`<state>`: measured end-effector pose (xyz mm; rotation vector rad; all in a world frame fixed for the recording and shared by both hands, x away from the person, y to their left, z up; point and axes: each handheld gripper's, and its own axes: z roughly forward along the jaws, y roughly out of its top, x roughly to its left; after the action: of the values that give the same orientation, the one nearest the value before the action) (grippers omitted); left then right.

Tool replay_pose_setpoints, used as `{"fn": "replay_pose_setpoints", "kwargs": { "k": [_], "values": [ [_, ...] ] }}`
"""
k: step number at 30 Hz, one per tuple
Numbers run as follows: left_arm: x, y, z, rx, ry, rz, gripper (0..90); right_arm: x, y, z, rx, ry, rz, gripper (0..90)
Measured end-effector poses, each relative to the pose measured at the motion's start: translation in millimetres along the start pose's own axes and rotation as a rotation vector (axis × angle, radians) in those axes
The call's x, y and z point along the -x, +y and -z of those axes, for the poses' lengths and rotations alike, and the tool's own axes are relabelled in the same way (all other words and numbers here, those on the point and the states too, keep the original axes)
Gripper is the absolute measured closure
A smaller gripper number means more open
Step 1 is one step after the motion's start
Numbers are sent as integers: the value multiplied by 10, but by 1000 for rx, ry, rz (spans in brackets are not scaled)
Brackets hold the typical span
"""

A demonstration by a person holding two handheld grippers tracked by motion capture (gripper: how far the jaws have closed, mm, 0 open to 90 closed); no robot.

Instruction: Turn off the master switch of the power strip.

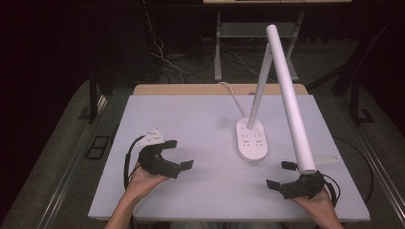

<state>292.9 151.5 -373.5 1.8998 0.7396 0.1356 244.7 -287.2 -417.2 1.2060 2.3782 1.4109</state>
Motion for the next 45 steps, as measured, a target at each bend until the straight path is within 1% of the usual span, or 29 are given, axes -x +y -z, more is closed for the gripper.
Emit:
{"fn": "replay_pose_setpoints", "kwargs": {
  "k": [5,11,14,15,17,20,22,25,35,36,41,44,45],
  "values": [
    [-14,94,-50,-19,-9,-8,0,1,0,-3,-2,-2,1,0],
    [-17,203,-96,-34,-14,-28,0,6,-1,-2,-3,-3,1,0],
    [-19,241,-123,-35,-15,-27,0,10,-2,0,0,-3,4,0],
    [-25,254,-131,-39,-17,-34,0,12,-2,2,0,-3,4,0],
    [-27,278,-150,-43,-19,-36,0,16,-4,3,0,-5,6,0],
    [-35,309,-191,-47,-23,-34,0,19,-5,2,-2,-5,7,0],
    [-42,328,-225,-55,-22,-38,0,15,-5,-2,-9,-5,3,0],
    [-48,358,-273,-59,-27,-43,0,15,-4,-12,-13,-4,10,0],
    [-67,532,-375,-77,-25,-60,0,22,-5,6,-15,-3,6,0],
    [-70,549,-388,-81,-25,-61,0,29,-4,2,-8,-7,13,0],
    [-90,617,-456,-92,-25,-65,0,23,-6,11,-16,-4,-1,0],
    [-103,653,-488,-96,-25,-65,0,32,-8,13,-8,-8,8,0],
    [-114,667,-494,-104,-27,-71,0,32,-8,16,-7,-7,7,0]
  ]
}}
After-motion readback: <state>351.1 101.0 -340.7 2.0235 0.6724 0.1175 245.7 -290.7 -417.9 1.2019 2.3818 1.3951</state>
